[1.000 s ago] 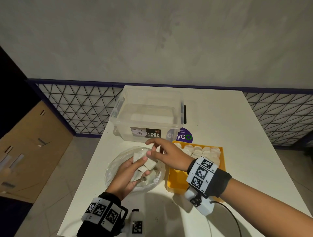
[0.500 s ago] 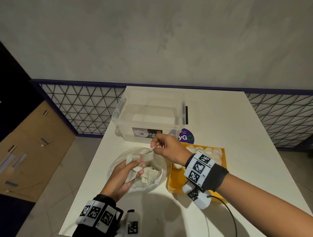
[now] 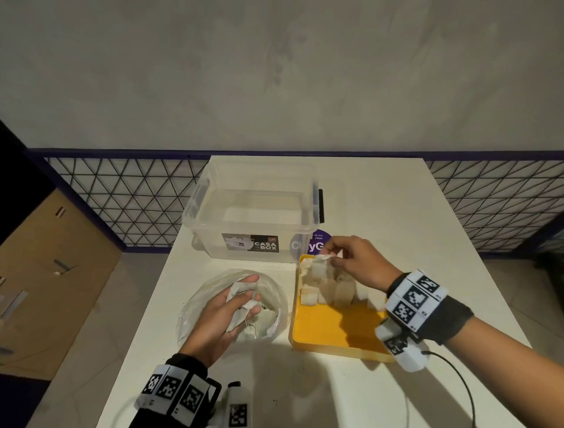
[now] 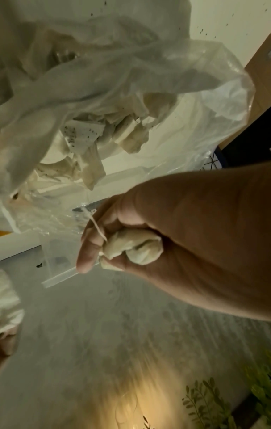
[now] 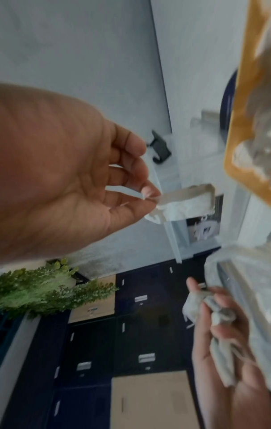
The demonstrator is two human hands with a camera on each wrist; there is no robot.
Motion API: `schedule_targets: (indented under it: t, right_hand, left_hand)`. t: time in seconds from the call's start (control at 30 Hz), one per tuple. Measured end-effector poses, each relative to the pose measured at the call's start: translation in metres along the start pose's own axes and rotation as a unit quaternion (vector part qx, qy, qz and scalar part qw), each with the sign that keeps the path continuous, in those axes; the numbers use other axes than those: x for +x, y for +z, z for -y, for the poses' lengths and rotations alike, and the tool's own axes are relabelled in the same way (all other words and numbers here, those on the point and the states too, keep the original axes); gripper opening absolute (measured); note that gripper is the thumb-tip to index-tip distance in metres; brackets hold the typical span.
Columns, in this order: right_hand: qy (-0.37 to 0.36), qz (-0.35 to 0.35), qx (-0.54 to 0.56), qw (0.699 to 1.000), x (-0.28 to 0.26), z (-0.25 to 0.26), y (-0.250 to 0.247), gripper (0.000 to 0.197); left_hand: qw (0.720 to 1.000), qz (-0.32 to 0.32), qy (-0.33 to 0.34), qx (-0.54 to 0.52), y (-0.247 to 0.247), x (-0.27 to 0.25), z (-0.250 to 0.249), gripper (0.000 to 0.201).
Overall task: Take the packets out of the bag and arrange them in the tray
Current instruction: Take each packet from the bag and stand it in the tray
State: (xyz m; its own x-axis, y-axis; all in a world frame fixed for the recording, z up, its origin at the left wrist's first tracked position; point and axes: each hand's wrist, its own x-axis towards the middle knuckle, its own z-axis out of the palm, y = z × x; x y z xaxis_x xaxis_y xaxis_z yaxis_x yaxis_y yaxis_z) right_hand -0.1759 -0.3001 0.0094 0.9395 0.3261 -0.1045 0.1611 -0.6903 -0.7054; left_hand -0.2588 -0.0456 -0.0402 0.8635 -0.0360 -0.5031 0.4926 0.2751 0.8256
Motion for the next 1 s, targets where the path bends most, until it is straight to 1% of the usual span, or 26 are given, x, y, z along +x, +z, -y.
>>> schedule_targets:
  t: [0.13,0.27,0.37,0.57,0.63,0.83,1.0]
  right_hand:
    - [0.062,-0.004,-0.074,0.995,-0.008,-0.041,-0.011,0.014]
    - [0.120,0.026,-0.122,0.985,-0.013,-0.067,-0.007,0.014]
    - [0.147,0.053,-0.163,0.974,-0.015,-0.079,0.003,0.015]
    - [0.162,0.055,-0.257,0.951,-0.012,-0.094,0.019,0.021]
    - [0.163,0.044,-0.288,0.943,-0.010,-0.096,0.022,0.022]
    - [0.148,0.015,-0.365,0.919,-0.009,-0.098,0.026,0.026]
    - [0.140,0.008,-0.403,0.904,-0.009,-0.099,0.025,0.031]
  left_hand:
    - [1.000,0.011,-0.002,0.006,0.009,0.002,-0.004,0.027]
    - [0.999,0.022,-0.001,0.027,0.016,0.005,-0.006,0.027]
    - [0.999,0.025,-0.003,0.038,0.020,0.007,-0.006,0.027]
    - [0.999,0.027,-0.001,0.037,0.019,0.014,-0.005,0.028]
    - [0.999,0.024,-0.003,0.030,0.018,0.016,-0.004,0.029]
    - [1.000,-0.001,-0.011,-0.011,0.016,0.020,-0.002,0.025]
    - [0.999,-0.001,-0.012,-0.031,0.014,0.021,-0.003,0.021]
